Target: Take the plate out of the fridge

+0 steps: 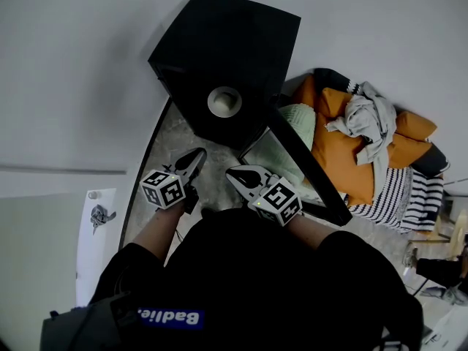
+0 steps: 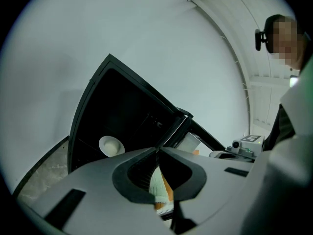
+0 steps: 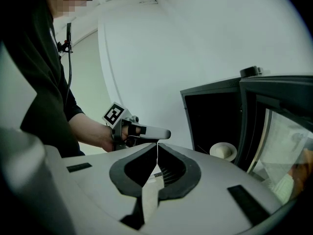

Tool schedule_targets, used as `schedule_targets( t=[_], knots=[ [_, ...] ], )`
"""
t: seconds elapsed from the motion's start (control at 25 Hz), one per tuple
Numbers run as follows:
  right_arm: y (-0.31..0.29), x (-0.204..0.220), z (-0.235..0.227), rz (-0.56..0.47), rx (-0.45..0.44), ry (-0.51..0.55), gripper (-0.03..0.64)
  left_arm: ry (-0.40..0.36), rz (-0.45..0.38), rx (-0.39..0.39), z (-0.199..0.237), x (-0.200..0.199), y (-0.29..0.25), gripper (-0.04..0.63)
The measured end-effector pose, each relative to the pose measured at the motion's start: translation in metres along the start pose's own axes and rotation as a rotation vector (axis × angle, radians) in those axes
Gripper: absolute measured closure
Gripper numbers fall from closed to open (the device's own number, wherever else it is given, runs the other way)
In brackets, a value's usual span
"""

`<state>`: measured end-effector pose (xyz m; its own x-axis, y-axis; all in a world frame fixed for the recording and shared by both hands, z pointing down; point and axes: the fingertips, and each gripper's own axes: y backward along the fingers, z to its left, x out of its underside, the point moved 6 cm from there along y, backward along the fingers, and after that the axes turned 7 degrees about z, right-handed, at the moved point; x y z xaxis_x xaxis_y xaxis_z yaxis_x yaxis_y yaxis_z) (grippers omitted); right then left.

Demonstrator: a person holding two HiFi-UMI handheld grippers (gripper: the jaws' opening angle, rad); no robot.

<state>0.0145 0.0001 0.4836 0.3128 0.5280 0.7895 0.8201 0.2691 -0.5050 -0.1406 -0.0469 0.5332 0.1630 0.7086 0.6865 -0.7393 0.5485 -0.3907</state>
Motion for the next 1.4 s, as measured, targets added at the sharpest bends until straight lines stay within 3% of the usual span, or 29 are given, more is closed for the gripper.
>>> schedule_targets(
  t=[0.48,0.96,1.4],
  knots=[
    [0.0,0.002,-0.006,0.019,0.006,-0.014,0.604,0.098,-0.028,-0.01,0.024,-0.007,-0.021,0.552],
    [-0.004,0.004,-0.014,0.04,0.026,-0.047,0.604,0.326,-0.078,0.008,0.067,-0.003,-0.04,0.523],
    [-0.003,0.0,-0.019,0.052,0.042,-0.054,0.604,0.459,-0.094,0.009,0.095,0.006,-0.059,0.503]
  ],
)
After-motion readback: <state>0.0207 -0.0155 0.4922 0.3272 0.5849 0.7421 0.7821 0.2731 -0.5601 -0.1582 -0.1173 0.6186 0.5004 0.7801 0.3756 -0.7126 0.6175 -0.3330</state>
